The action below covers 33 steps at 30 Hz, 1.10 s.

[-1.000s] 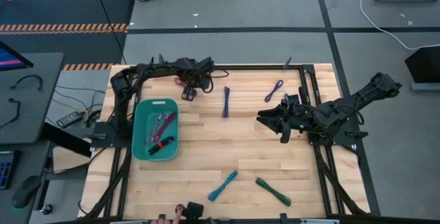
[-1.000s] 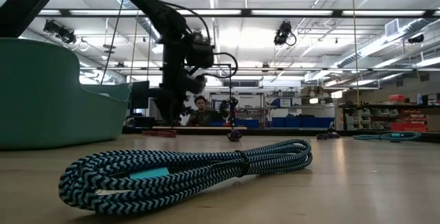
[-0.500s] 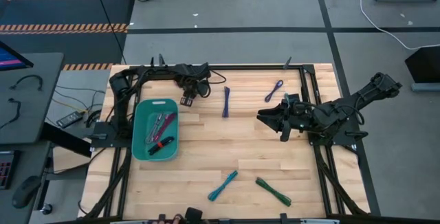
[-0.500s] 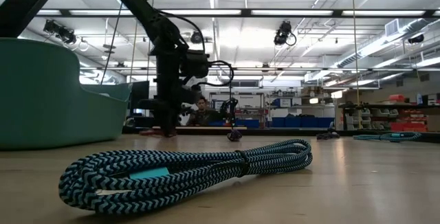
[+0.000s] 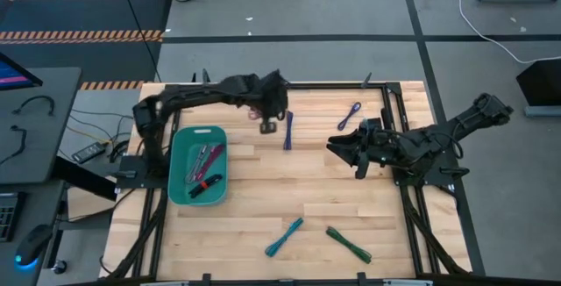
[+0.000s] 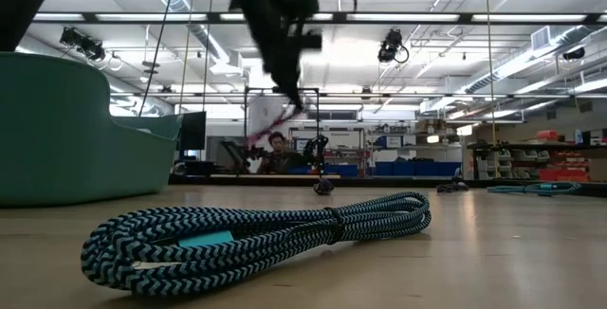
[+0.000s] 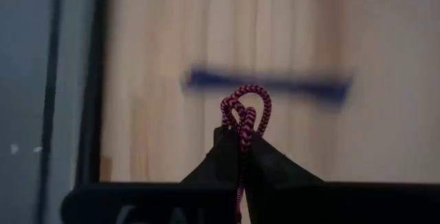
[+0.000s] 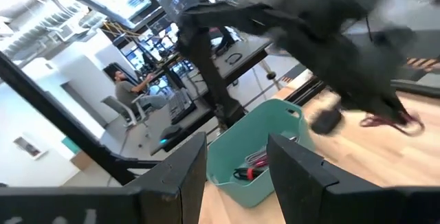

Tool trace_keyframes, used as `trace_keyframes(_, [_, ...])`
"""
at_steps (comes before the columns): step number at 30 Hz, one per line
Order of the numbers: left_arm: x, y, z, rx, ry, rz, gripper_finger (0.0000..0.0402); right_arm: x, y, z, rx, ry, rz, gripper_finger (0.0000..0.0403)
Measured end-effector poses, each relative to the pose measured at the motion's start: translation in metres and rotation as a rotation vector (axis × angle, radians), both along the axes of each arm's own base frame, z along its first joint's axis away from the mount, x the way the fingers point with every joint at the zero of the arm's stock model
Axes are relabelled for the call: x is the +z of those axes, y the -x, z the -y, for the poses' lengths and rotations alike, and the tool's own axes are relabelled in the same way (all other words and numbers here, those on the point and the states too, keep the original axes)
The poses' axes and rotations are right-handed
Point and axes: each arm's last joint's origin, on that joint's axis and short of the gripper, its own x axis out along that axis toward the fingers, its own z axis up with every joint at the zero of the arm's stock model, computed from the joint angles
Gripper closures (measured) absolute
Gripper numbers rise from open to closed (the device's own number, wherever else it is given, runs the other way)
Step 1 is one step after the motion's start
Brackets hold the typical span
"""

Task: Pick and place USB-C Cables
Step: Put the red charger cable into the blue bin

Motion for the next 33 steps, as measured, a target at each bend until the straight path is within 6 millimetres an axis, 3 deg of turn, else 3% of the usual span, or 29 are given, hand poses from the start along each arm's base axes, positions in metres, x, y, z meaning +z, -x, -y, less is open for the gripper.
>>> trace_keyframes(3, [0.059, 0.008, 0.022, 0.11, 0.071, 0.152, 0.0395, 0.0, -0.001, 0.004, -0.019, 0.026, -0.007, 0.0245])
trace_keyframes(6, [0.099, 0.03, 0.044, 0.237, 0.191, 0.186, 0.0395, 0.0, -0.003, 0.008, -0.039, 0.053, -0.019, 0.0245])
trace_keyframes(9, [0.119, 0.062, 0.065, 0.357, 0.287, 0.11, 0.0395, -0.001, -0.004, 0.013, -0.061, 0.082, -0.028, 0.0245])
trace_keyframes(12, [0.12, 0.092, 0.084, 0.47, 0.344, -0.007, 0.0395, -0.001, -0.006, 0.018, -0.086, 0.113, -0.038, 0.0245])
trace_keyframes(16, [0.102, 0.118, 0.107, 0.596, 0.309, -0.095, 0.0395, -0.001, -0.008, 0.024, -0.118, 0.147, -0.053, 0.0245])
trace_keyframes(20, [0.068, 0.141, 0.121, 0.7, 0.321, -0.18, 0.0395, -0.001, -0.009, 0.028, -0.132, 0.15, -0.057, 0.0245])
trace_keyframes(28, [-0.022, 0.173, 0.119, 0.856, 0.32, -0.263, 0.0393, -0.001, -0.009, 0.027, -0.125, 0.149, -0.056, 0.0245])
trace_keyframes(33, [-0.06, 0.182, 0.113, 0.907, 0.329, -0.281, 0.0368, -0.001, -0.008, 0.025, -0.114, 0.138, -0.051, 0.0245])
